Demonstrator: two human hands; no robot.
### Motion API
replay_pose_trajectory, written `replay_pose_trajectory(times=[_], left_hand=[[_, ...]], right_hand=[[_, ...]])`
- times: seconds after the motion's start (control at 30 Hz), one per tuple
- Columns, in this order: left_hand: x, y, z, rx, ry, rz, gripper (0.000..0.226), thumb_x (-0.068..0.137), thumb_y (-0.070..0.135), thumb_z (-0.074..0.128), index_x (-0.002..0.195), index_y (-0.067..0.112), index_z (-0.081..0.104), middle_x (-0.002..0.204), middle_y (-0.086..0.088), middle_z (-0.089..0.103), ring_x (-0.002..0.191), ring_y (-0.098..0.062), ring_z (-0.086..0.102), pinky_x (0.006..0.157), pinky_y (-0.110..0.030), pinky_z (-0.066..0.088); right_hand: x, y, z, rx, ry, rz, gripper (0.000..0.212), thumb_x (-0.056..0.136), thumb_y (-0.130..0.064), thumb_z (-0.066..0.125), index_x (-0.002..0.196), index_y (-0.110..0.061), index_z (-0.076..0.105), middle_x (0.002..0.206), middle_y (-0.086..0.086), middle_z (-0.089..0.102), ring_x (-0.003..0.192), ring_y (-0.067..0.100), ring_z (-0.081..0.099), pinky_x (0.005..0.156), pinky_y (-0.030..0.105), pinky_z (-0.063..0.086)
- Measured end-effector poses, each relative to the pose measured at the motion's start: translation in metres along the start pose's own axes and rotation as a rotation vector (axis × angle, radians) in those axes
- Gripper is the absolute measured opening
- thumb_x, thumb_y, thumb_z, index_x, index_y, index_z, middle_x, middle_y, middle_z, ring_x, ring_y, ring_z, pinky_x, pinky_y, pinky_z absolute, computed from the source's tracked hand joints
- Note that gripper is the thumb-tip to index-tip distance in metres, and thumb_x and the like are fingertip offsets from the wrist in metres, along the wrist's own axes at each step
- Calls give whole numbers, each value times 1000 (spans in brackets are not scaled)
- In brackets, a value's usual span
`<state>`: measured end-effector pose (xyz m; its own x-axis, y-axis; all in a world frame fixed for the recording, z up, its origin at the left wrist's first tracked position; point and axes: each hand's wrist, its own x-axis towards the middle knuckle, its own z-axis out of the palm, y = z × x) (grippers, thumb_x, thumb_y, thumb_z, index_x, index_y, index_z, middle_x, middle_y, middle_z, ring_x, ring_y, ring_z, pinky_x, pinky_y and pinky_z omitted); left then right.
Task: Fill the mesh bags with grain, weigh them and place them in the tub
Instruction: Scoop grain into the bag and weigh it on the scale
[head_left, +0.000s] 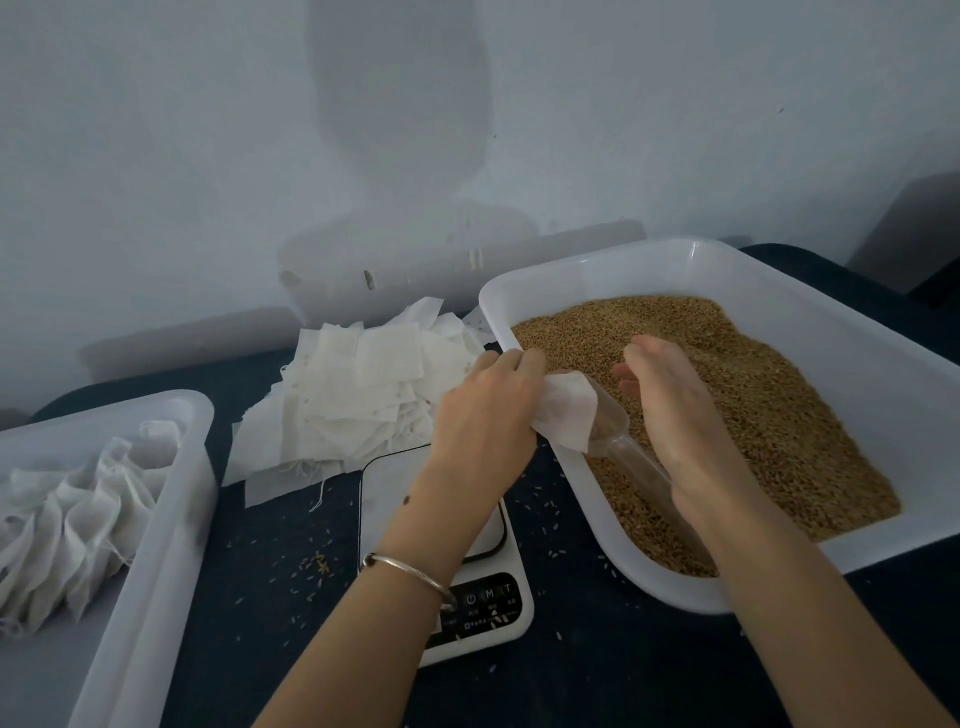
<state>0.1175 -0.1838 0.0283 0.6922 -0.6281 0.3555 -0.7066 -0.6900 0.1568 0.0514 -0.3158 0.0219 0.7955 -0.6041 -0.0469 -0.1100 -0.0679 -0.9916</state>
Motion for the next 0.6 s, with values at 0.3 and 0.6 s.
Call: replay_pose_trajectory(times=[0.3,0.6], left_hand=[[-2,-3,5,-65,32,-25,28,79,-5,54,93,15,40,94,1,51,90,-18,45,58,-32,39],[-2,-8,8,-227,105,-82,27,76,-4,58,89,14,43,88,2,51,83,-19,48,57,-30,36]], right_hand=[[0,0,0,-14,-17,7,42,101,-35,37,141,-24,40,137,2,48,116,13,47,65,16,29],[-1,-1,1,-18,-17,5,42,101,-36,37,141,-25,39,124,-4,52,93,0,51,62,16,30]])
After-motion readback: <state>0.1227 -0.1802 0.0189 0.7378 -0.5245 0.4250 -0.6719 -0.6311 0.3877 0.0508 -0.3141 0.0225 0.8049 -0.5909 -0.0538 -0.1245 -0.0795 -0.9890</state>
